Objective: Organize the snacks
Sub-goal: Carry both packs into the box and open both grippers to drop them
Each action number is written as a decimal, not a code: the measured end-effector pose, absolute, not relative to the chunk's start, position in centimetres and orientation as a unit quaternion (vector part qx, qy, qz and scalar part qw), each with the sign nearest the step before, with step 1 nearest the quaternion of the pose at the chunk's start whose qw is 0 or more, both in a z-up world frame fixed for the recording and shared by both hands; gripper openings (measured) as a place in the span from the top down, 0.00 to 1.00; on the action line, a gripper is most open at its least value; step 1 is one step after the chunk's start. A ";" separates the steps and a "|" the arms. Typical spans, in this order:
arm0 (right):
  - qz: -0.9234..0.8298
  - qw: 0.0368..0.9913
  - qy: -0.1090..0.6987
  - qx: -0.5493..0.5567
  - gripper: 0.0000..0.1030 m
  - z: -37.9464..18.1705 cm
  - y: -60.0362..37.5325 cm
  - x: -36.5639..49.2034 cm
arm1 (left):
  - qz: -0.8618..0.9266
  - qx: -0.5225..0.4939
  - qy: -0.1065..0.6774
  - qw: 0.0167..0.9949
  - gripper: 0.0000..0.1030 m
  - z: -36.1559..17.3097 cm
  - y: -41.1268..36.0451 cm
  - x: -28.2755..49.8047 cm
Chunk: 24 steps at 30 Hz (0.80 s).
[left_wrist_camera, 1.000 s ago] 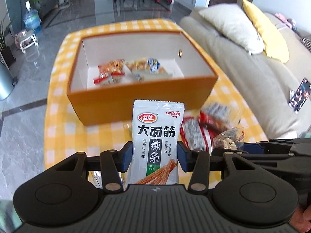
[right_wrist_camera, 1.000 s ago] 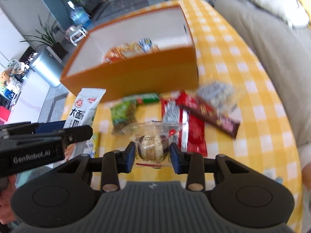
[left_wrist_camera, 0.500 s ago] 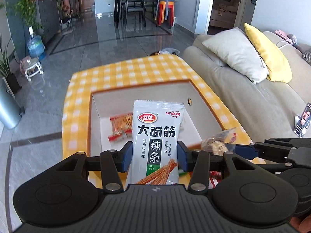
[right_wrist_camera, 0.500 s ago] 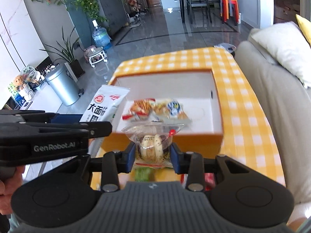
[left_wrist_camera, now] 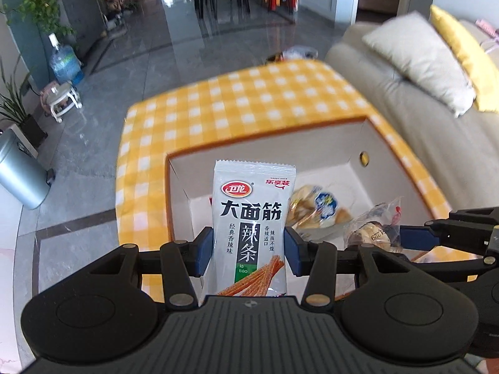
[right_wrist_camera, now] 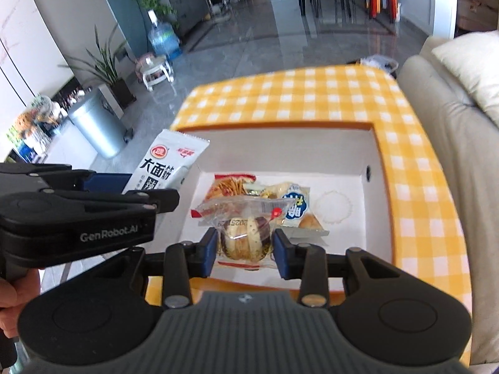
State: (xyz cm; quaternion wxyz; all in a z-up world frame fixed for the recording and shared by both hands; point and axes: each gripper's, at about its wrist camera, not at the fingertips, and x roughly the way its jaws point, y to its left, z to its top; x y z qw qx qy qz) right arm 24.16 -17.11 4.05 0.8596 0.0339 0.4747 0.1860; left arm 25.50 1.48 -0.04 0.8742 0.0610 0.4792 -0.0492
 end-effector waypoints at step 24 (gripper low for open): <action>0.176 0.769 0.614 0.007 0.65 -6.1 -14.1 29.9 | -0.033 0.092 0.573 0.814 0.47 -8.1 2.5 29.5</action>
